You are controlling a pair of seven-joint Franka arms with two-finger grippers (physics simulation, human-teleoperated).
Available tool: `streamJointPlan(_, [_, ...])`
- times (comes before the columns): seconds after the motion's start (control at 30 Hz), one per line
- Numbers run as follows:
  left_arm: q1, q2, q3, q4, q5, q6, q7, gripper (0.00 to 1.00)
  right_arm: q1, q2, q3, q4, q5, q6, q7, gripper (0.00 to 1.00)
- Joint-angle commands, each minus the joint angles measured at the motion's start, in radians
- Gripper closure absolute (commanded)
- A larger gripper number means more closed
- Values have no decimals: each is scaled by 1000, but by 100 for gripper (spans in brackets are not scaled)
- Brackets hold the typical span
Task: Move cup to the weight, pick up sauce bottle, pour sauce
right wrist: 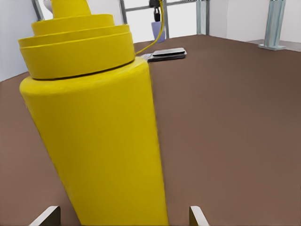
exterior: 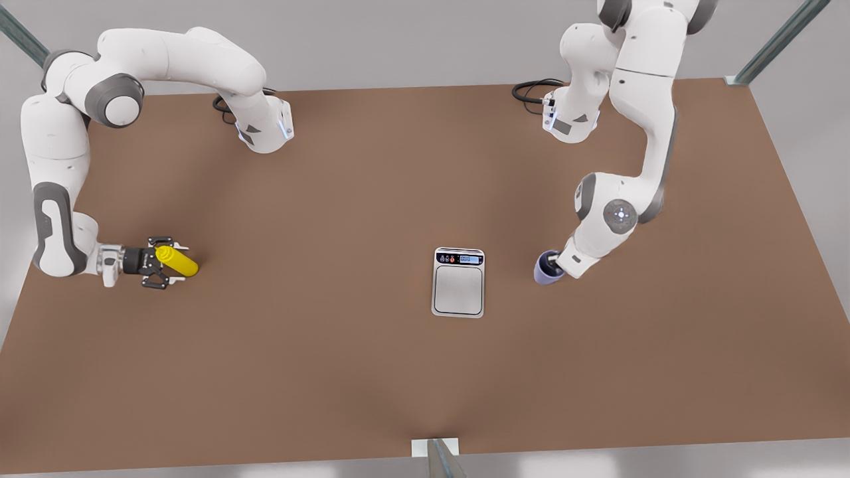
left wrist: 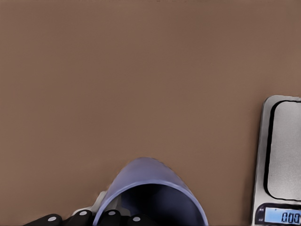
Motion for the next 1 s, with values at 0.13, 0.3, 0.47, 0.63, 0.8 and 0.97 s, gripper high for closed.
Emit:
streamJointPlan(0.13, [-57, 82, -106, 121, -135, 9, -233, 79, 5, 0, 4, 0, 0, 0, 0, 0])
streamJointPlan(0.3, [-193, 191, -103, 271, -124, 8, -444, 79, 5, 3, 4, 0, 6, -1, -2, 20])
streamJointPlan(0.47, [-215, 232, -94, 322, -81, 0, -511, 66, 5, 6, 4, 1, 6, -1, -2, 31])
streamJointPlan(0.63, [-215, 234, -94, 332, -81, 0, -511, 38, 3, 6, 2, 1, 12, -6, 2, 37])
streamJointPlan(0.8, [-215, 234, -94, 345, -76, -9, -510, 34, 3, 6, 4, 3, 14, -8, 3, 43])
streamJointPlan(0.97, [-213, 208, -89, 395, -76, -137, -510, 34, 2, 6, 4, 6, 14, -18, 9, 43])
